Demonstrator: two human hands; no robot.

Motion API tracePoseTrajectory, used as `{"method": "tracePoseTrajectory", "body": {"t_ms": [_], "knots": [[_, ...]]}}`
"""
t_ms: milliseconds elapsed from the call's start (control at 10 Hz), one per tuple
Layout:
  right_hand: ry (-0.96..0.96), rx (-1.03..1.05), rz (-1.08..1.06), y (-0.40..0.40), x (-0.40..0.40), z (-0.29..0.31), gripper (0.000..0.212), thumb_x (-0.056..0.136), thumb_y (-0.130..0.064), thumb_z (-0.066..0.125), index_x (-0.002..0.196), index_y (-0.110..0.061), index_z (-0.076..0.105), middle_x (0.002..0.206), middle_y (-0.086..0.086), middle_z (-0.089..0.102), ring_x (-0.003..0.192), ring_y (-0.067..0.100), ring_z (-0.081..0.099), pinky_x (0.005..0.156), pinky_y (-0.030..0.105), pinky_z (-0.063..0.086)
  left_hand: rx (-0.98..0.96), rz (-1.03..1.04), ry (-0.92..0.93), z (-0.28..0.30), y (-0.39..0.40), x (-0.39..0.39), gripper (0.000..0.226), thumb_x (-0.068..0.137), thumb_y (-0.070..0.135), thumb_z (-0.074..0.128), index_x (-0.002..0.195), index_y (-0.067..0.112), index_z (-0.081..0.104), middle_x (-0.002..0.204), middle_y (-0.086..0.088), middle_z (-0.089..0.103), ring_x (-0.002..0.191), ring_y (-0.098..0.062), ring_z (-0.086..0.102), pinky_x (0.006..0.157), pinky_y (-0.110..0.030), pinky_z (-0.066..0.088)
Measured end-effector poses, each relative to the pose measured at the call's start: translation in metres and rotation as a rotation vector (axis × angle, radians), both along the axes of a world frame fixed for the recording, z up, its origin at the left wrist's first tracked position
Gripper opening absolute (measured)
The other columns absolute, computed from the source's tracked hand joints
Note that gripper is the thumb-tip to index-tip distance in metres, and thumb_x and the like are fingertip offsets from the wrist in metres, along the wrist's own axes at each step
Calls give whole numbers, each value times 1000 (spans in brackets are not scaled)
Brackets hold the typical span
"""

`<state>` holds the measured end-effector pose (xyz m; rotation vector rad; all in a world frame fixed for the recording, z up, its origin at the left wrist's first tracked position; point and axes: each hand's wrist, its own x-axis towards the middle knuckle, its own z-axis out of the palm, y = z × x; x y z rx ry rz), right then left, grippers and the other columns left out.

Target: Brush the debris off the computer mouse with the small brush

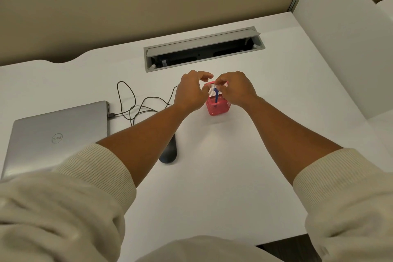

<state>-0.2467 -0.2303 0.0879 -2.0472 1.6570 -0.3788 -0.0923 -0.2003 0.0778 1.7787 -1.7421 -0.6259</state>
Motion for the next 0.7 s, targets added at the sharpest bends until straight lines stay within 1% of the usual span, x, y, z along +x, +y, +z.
{"method": "tracePoseTrajectory", "body": {"t_ms": [100, 300, 500, 600, 700], "knots": [[40, -29, 8, -3, 5, -2, 25, 95, -20, 67, 118, -17, 73, 121, 8, 69, 111, 26, 60, 89, 36, 53, 4, -3, -2, 0, 0, -2, 27, 97, 24, 64, 124, 27, 65, 120, 5, 65, 109, -16, 54, 88, -29, 46], [75, -27, -23, -10, 10, -6, 34, 92, -24, 70, 126, -20, 69, 130, 10, 57, 119, 27, 55, 91, 36, 53, 15, 24, 0, 3, -3, -5, 28, 98, 21, 63, 126, 25, 65, 124, 2, 64, 113, -17, 54, 94, -32, 47], [75, -4, -19, -11, 8, -10, 43, 91, -15, 71, 133, -19, 63, 133, 11, 53, 120, 29, 54, 90, 36, 54, 4, 39, 19, 0, -6, -3, 27, 97, 18, 63, 122, 25, 66, 120, 4, 65, 112, -15, 53, 93, -32, 48], [71, -31, -11, -8, 6, -9, 45, 90, -13, 70, 134, -22, 62, 136, 11, 52, 124, 28, 51, 91, 35, 53, -2, 50, 11, -1, -4, -3, 27, 96, 20, 64, 123, 27, 65, 118, 7, 65, 111, -14, 53, 91, -31, 48], [59, -67, -25, -9, 8, -8, 41, 93, -14, 68, 132, -24, 62, 138, 10, 51, 127, 27, 49, 94, 36, 52, -18, 93, -5, 0, -5, -3, 28, 96, 23, 64, 124, 28, 63, 119, 7, 65, 110, -13, 53, 93, -32, 49]]}}
